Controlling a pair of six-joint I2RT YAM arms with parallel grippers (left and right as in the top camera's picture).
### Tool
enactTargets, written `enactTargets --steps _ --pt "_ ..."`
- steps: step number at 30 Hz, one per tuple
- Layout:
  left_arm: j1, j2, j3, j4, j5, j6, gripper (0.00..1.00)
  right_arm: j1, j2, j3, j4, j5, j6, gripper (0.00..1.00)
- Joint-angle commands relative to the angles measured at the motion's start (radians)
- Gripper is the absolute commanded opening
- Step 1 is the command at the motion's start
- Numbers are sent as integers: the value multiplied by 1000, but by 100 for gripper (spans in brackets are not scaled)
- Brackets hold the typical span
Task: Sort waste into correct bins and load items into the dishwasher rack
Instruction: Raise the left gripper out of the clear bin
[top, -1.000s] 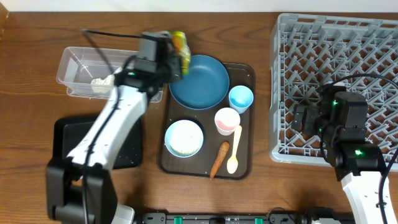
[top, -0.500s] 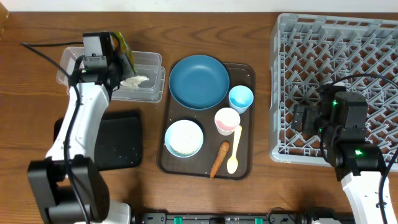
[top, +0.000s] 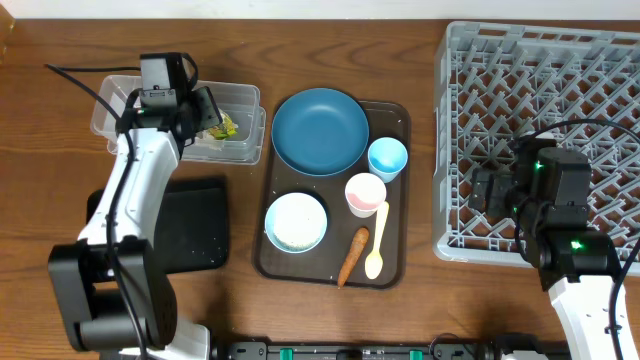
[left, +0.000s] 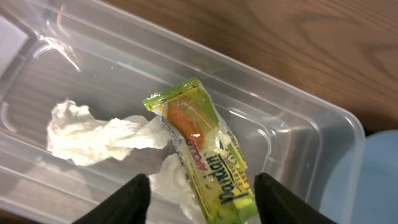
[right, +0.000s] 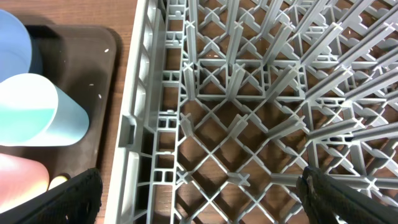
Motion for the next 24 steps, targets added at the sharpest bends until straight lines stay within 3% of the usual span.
enactTargets --steps 1,9,24 --pt "-10 -67 3 -21 -1 43 61 3 1 20 3 -3 13 99" --pt "-49 -82 3 -156 -2 42 82 3 1 20 -2 -3 13 99" --pt "-86 -182 27 -120 -1 49 83 2 1 20 17 23 43 99"
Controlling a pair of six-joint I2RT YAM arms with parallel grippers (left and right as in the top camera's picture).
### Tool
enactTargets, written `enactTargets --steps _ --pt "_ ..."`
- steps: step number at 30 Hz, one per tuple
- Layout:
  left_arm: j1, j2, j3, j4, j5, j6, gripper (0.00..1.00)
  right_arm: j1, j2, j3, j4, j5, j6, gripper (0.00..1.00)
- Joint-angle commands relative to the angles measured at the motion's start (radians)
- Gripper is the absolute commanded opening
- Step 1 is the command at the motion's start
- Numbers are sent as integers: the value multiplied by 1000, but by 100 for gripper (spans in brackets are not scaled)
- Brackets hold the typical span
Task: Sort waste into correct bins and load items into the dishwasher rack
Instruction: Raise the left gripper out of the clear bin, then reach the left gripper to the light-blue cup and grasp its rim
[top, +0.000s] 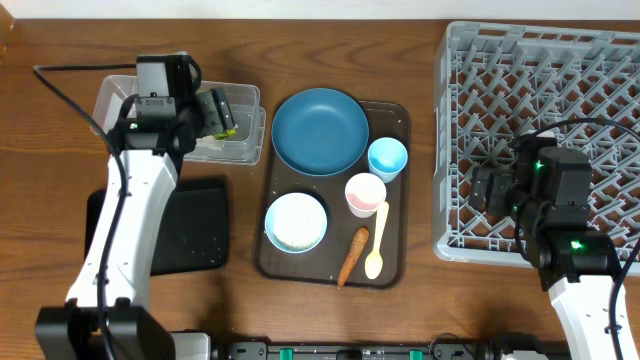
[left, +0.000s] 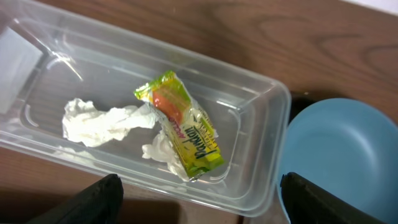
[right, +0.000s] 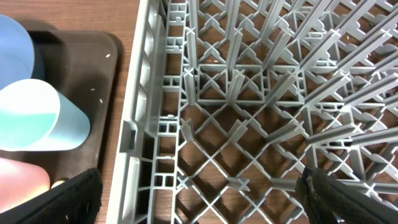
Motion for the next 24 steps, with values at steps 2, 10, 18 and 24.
enactTargets --steps 2,10,18,24 --pt "-61 -6 26 2 -3 41 83 -3 1 20 -3 68 101 99" --pt "-240 -3 43 8 -3 82 83 -97 1 20 -40 85 163 99" --pt "-392 15 44 91 -3 142 84 -182 1 20 -52 81 177 99" --pt "-463 109 44 201 84 141 83 -181 1 20 -56 74 177 99"
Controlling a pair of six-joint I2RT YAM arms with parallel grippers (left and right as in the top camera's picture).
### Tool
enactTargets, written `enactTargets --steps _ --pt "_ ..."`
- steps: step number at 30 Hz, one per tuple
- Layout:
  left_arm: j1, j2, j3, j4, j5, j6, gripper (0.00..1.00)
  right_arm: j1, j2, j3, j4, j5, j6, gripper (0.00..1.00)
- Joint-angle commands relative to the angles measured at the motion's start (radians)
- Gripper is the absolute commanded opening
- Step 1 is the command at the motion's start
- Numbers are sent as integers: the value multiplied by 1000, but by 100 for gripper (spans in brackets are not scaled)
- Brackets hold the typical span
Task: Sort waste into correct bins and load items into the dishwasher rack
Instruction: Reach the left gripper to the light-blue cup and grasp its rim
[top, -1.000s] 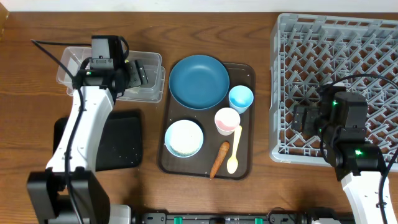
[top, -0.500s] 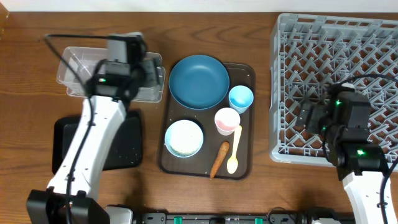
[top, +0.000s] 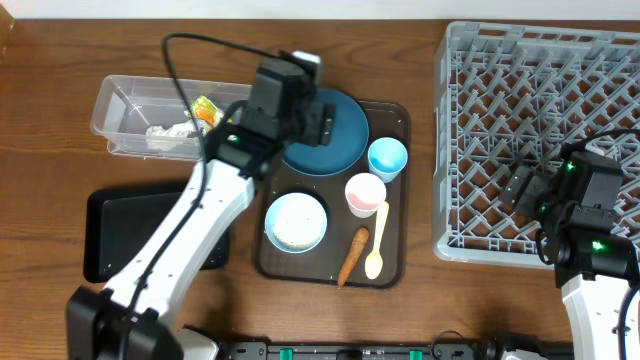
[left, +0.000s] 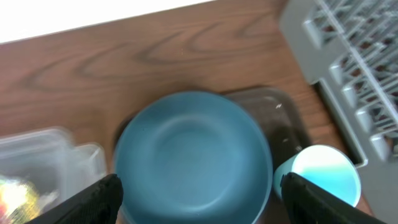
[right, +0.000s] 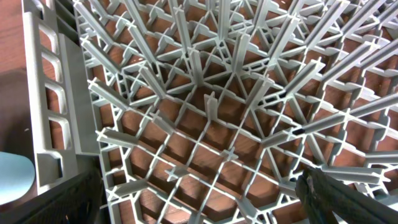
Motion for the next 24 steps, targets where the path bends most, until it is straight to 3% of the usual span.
enactTargets --steps 1,17,24 --pt "-31 73 20 21 87 16 84 -9 1 20 -4 2 16 99" --pt "-146 297 20 112 116 14 82 -9 1 19 -9 3 16 99" --pt "-148 327 16 112 134 -3 67 -9 1 19 -9 2 16 99"
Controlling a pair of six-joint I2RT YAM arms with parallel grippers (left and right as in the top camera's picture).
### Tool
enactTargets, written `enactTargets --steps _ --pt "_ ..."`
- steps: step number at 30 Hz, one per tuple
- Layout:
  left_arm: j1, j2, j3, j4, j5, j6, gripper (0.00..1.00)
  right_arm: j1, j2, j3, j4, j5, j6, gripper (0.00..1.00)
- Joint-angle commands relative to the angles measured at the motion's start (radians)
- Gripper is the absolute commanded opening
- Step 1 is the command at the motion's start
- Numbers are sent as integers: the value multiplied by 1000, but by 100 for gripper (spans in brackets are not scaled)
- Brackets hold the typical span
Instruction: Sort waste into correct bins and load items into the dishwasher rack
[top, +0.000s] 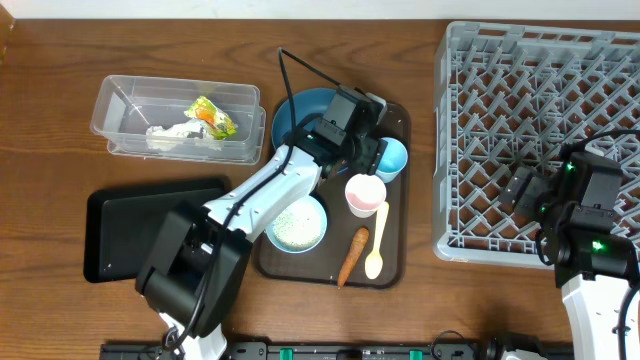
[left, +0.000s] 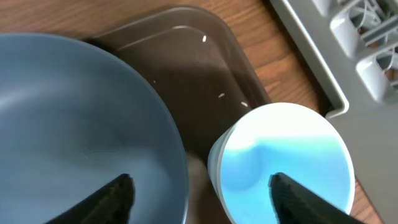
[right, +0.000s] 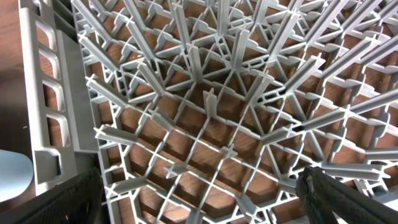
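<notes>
My left gripper (left: 200, 200) is open and low over the brown tray (top: 395, 115). One finger hangs over the blue plate (left: 74, 124) and the other over the light blue cup (left: 286, 158). Overhead, that gripper (top: 372, 152) sits between the blue plate (top: 305, 110) and the blue cup (top: 392, 160). A pink cup (top: 365, 192), a white bowl (top: 297, 222), a carrot (top: 350, 257) and a yellow spoon (top: 377, 240) also lie on the tray. My right gripper (right: 202, 199) is open above the grey dishwasher rack (right: 211, 99), holding nothing.
A clear bin (top: 120, 100) at the back left holds a green-yellow wrapper (top: 212, 117) and crumpled tissue (top: 170, 133). A black tray (top: 150, 225) lies at the front left. The rack (top: 540, 60) fills the right side. The left arm crosses the plate.
My left gripper has moved from above the middle of the blue plate to low down between the plate's rim and the blue cup. It stays open. The right arm is unchanged.
My left gripper was open close over the wrapper and tissue in the clear bin, then higher above that bin. Then it was over the blue plate, and now at the blue cup. My right gripper shifted from the rack's left edge to further inside.
</notes>
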Motion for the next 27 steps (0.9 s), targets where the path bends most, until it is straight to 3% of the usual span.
enactTargets --steps 1,4,10,21,27 --pt "-1 19 14 2 16 -1 63 -9 0 19 -1 2 16 99" --pt "-3 26 14 1 16 -1 51 -9 0 19 -1 2 16 99" --pt "-15 51 14 2 17 -9 49 -8 0 19 -2 2 16 99" --pt "-19 54 14 47 16 -43 11 -8 0 19 -2 3 16 99" --pt "-6 9 14 54 16 -76 6 -8 0 19 -1 3 16 99"
